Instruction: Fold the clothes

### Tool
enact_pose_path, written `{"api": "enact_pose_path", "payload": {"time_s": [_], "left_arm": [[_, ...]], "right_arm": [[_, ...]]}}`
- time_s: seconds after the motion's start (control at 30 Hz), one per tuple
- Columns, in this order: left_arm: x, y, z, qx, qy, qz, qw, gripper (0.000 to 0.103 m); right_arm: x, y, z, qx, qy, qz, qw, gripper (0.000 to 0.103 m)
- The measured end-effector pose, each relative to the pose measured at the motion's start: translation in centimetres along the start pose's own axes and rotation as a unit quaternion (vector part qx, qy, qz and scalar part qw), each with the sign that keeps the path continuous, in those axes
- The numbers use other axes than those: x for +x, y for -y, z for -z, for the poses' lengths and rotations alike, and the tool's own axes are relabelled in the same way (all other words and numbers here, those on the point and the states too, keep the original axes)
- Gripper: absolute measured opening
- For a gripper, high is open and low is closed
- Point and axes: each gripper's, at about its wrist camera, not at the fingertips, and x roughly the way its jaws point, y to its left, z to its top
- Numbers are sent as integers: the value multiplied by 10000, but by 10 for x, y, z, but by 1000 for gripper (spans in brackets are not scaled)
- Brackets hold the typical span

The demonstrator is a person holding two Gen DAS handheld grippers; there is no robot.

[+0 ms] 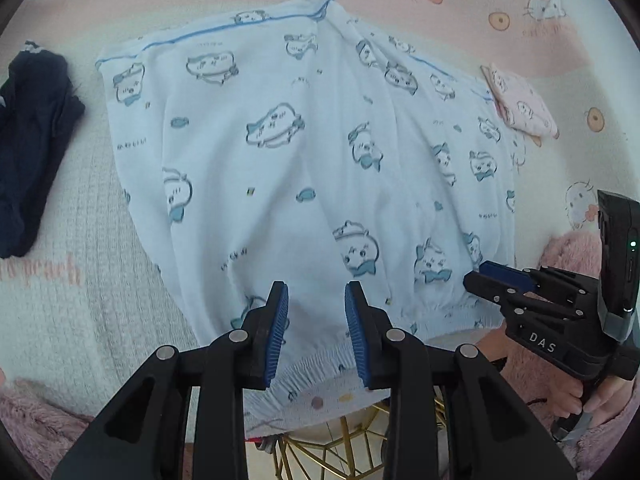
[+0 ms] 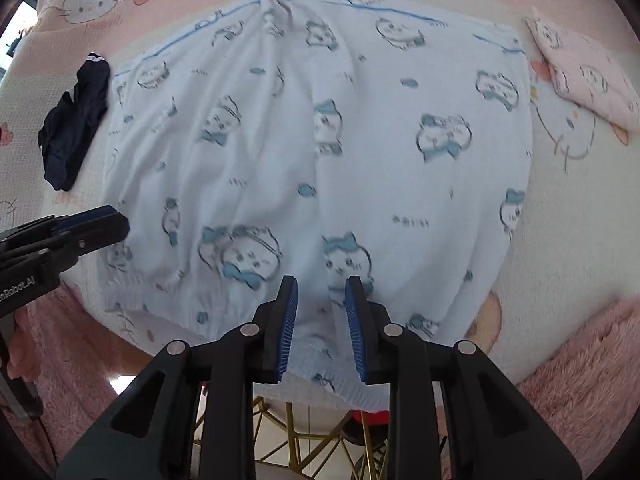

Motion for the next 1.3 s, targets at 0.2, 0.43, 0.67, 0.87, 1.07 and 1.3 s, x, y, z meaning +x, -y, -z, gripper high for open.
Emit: {"api": "enact_pose_path", "payload": {"time_s": [0.2,0.43,0.67,0.87,1.07,1.3], "left_arm": [[0,-2,35,-20,16,-756,9971,31],[-25,-24,55,-575,248,-685,9957,31],[-15,-47,74,-840,-96,-610,9946,33],[-49,-72,80,-1350,576,-238,9889,34],[-16,-56,73,-1256,190,-322,9914,33],[-41,-16,72,-797,615,-119,9948,34]], "right_arm": [[2,18,34,-45,37,165,9998,25],[-23,34,48,23,524,106,9986,26],[-4,47,55,112,71,564,9983,28],[-18,79,58,651,322,582,9957,31],[-5,76,57,451,141,923,9946,34],[-36,105,62,893,689,851,9900,42]]}}
